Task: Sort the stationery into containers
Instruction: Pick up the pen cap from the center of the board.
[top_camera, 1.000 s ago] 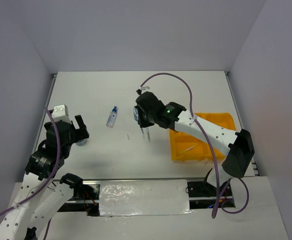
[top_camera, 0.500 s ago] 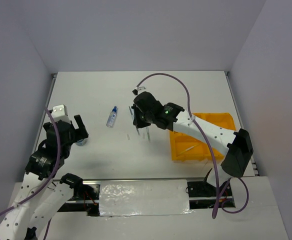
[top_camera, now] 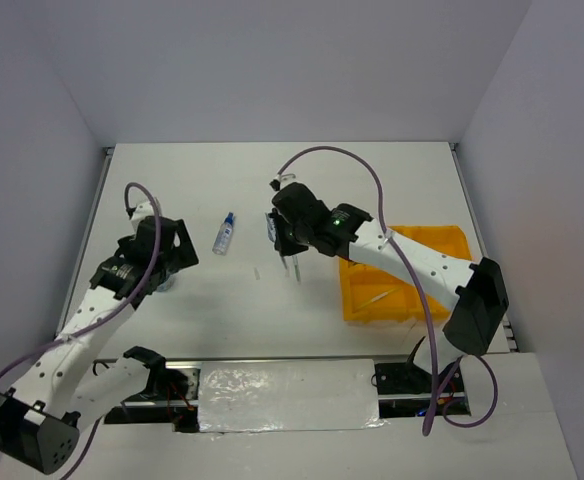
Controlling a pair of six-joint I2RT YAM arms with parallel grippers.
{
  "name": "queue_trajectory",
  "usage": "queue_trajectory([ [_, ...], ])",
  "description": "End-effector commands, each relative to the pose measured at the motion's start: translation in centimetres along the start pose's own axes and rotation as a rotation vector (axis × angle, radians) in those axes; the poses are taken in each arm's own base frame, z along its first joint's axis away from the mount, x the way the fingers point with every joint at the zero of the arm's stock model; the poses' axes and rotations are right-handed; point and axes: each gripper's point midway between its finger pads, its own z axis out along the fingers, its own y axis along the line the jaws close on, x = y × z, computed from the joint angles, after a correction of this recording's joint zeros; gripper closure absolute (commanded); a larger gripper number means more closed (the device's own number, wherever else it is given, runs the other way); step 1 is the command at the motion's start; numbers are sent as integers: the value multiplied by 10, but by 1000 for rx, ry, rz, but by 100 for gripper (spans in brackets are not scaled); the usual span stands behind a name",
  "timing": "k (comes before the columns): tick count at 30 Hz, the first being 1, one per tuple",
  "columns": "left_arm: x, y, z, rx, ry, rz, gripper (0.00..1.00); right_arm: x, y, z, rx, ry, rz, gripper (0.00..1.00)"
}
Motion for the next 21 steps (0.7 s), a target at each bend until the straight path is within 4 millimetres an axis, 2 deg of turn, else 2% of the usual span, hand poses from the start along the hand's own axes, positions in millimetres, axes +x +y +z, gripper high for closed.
queue_trajectory([
  [1,9,-35,9,97,37,-124,1,-22,-16,-29,13,-72,21,100],
  [5,22,-71,16,123,56,-110,1,-16,-28,-47,13,-91,29,100],
  [7,26,-99,9,180,58,-102,1,-16,-34,-57,22,-104,33,100],
  [8,36,-114,11,192,70,-74,1,-15,-37,-60,25,-109,37,100],
  [9,39,-121,12,194,73,-70,1,-17,-38,-69,18,-132,43,100],
  [10,41,-130,13,197,78,-90,1,-11,-43,-70,27,-126,49,100],
  [12,63,-148,25,181,126,-69,2,-7,-52,-79,29,-149,68,100],
  [16,86,-173,39,170,176,-49,9,1,-63,-90,34,-167,89,100],
  [18,90,-184,45,162,191,-44,15,10,-67,-89,33,-160,90,100],
  [21,108,-192,61,137,226,-14,22,17,-70,-94,20,-171,93,100],
])
